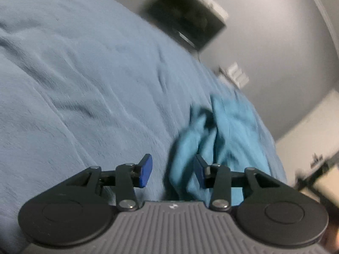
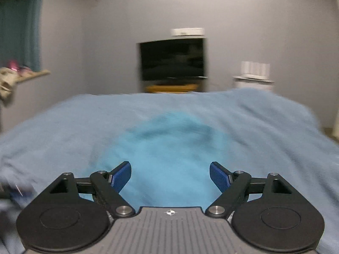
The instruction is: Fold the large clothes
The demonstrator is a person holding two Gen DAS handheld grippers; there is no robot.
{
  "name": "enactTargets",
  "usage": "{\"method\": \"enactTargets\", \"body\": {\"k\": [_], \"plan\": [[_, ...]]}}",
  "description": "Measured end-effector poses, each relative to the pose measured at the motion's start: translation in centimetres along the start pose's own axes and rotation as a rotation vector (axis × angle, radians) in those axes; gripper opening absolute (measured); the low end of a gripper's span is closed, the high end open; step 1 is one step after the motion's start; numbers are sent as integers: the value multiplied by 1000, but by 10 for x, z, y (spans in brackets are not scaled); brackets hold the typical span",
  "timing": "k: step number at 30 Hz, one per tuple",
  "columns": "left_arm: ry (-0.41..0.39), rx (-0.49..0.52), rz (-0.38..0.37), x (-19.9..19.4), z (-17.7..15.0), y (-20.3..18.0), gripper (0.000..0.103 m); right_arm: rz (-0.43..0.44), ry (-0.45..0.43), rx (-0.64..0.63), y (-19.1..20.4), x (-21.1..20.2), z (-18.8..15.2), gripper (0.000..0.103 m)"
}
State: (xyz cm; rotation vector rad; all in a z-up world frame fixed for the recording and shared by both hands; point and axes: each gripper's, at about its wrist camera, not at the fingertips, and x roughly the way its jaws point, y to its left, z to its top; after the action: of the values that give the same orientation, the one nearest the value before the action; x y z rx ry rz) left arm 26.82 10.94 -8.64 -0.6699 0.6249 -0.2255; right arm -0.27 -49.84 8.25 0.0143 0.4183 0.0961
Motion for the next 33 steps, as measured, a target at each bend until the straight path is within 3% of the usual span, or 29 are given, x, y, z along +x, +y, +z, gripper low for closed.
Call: {"method": "enactTargets", "body": {"k": [2, 5, 9, 15, 20, 23, 26, 30, 33], "plan": [[-39, 29, -15, -8, 6, -10, 40, -24, 28, 36, -20, -17, -19, 83], [-27, 131, -49, -1, 14, -47, 47, -33, 44, 79, -29, -22, -34, 83], [25, 315, -98, 28, 12, -116, 52, 4, -47, 91, -26, -13, -35, 80], [107, 477, -85, 93, 6, -199, 52, 99, -107, -106, -3, -2, -43, 52], [172, 636, -44, 153, -5, -243, 52, 143, -65, -151, 0, 16, -57, 50], [234, 754, 23, 184, -18, -247, 52, 156, -24, -93, -11, 24, -60, 50], [224, 835, 102, 188, -29, -226, 53, 141, 14, 13, -30, 38, -59, 50], [234, 797, 158, 164, -30, -176, 59, 129, 26, 187, -55, 49, -61, 51], [258, 699, 184, 148, -16, -147, 59, 128, 25, 228, -61, 58, -63, 53]]}}
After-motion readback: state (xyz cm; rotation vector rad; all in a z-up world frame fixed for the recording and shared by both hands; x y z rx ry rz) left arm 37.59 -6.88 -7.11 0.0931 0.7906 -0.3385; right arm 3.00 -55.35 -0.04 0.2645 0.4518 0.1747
